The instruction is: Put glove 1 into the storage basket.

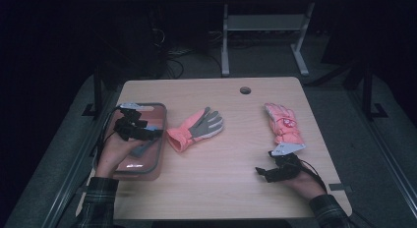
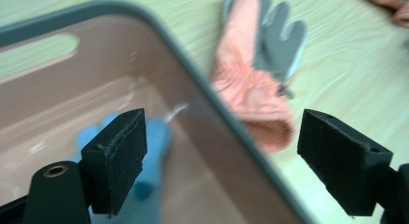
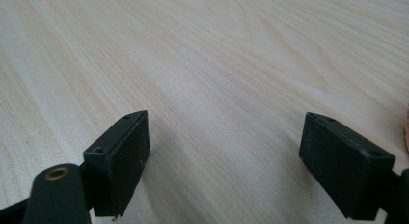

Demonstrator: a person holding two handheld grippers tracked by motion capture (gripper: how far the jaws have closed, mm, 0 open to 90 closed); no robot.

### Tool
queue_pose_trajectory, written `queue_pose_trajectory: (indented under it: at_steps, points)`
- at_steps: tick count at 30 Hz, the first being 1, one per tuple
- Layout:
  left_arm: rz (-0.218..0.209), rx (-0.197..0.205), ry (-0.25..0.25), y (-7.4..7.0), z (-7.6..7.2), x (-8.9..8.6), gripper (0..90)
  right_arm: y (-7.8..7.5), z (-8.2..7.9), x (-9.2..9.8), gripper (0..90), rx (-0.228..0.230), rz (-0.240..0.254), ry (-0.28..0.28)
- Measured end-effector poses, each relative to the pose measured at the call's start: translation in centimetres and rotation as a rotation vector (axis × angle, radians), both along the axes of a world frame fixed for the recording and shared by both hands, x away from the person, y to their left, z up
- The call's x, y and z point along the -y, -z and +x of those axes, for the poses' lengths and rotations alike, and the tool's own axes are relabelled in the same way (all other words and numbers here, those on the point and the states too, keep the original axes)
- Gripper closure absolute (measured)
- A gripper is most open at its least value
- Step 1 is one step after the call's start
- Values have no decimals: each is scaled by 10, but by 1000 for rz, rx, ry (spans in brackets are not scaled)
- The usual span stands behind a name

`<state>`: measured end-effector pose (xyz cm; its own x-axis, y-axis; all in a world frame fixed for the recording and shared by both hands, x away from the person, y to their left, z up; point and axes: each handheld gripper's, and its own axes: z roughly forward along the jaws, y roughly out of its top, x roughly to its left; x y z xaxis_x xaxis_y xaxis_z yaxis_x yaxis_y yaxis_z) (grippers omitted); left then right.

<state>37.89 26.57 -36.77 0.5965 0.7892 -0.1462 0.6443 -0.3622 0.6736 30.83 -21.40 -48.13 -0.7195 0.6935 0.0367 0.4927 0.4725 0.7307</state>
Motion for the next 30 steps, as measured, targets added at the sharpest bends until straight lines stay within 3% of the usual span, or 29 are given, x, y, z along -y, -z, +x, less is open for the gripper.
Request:
queue_pose_trajectory:
  at_steps: [13,21,30]
  points:
    - [-46,24,109,-9,-17,56,141,0,0,0,171,0,0,1]
    - [-19,13,175,0,-32,93,141,0,0,0,168,-4,0,2]
    - [14,17,217,16,-46,117,142,0,0,0,164,-5,0,5]
